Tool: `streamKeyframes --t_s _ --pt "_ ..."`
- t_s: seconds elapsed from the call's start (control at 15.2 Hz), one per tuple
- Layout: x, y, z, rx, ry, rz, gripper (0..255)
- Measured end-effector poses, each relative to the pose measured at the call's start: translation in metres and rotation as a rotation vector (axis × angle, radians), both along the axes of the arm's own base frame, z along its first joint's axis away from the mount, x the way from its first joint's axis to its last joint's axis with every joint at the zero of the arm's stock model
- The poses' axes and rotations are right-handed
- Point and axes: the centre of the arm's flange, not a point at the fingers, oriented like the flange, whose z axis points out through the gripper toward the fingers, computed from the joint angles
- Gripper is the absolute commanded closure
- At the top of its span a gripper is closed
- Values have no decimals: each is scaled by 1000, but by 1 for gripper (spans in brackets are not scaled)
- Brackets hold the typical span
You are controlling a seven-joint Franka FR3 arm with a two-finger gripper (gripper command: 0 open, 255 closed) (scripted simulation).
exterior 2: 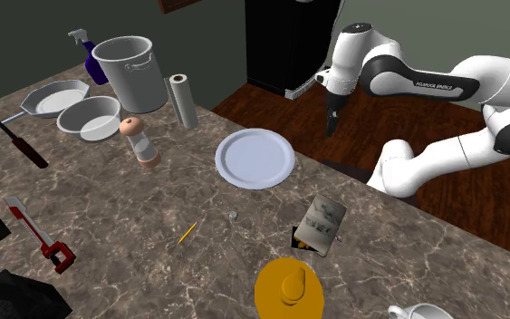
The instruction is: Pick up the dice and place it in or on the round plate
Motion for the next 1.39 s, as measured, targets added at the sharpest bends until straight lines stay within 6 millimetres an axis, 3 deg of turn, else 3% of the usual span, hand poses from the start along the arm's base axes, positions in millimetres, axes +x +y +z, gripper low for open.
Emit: streamKeyframes --t_s 0.13,0.33,1.39 --pt "3 4 0 0 0 4 0" --pt "21 32 -2 -1 -3 23 0" --pt "117 220 -2 -2 -19 144 0"
